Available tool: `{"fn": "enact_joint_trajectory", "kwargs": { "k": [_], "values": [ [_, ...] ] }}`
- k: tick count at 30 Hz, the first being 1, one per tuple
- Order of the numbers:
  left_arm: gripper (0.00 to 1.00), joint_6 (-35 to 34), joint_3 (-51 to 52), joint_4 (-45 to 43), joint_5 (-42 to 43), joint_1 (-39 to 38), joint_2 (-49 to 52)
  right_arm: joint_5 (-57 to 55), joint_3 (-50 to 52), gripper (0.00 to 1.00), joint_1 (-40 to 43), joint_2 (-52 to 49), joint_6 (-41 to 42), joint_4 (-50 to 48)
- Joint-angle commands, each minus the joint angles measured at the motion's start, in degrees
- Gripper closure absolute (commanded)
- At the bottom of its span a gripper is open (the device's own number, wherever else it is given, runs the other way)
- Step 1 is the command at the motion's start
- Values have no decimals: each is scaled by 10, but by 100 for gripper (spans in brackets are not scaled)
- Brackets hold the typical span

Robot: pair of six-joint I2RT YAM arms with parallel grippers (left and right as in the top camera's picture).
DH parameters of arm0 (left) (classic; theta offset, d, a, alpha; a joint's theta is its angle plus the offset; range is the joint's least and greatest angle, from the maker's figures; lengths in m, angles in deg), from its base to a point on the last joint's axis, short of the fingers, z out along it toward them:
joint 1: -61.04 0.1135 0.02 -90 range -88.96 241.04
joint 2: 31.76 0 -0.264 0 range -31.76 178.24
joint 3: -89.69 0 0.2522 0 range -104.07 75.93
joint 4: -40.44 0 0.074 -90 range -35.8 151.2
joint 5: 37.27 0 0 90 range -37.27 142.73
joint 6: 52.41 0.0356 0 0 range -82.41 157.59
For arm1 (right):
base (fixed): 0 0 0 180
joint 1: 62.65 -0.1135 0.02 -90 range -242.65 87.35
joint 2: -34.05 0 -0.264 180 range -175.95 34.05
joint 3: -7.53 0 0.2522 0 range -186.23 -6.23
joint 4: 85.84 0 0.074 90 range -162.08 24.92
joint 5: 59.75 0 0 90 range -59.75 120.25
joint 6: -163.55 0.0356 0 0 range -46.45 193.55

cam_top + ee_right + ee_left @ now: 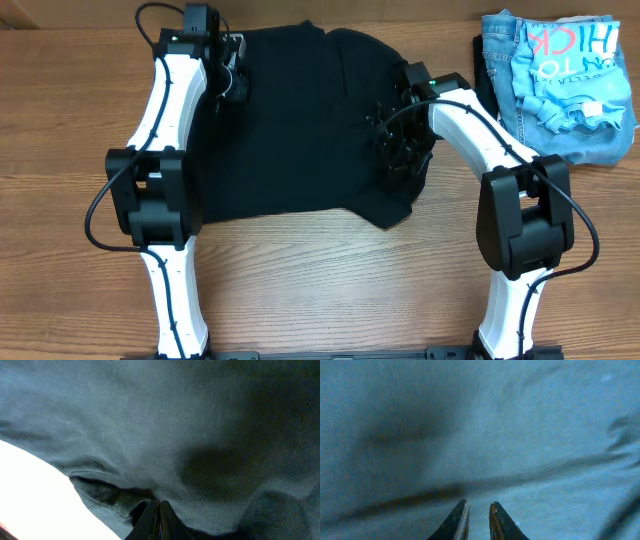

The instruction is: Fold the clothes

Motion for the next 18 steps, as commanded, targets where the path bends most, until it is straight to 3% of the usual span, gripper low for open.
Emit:
{"fn": "enact_joint_trajectory", "kwargs": {
  "k": [1, 4, 11, 15, 18],
  "values": [
    [81, -6, 3, 0, 2, -2, 15, 9, 38, 96, 1, 4, -3, -23],
    [81, -6, 3, 1, 2, -2, 28, 45, 47, 96, -2, 4, -3, -9],
    [80, 1, 3, -5, -14, 0, 29, 118, 47, 96, -30, 4, -6, 160],
    [78, 1, 3, -4, -30, 0, 29, 117, 47, 96, -66, 4, -8, 161],
    [78, 1, 3, -2, -30, 0, 29, 50, 38, 96, -90, 22, 0, 142]
  ]
}}
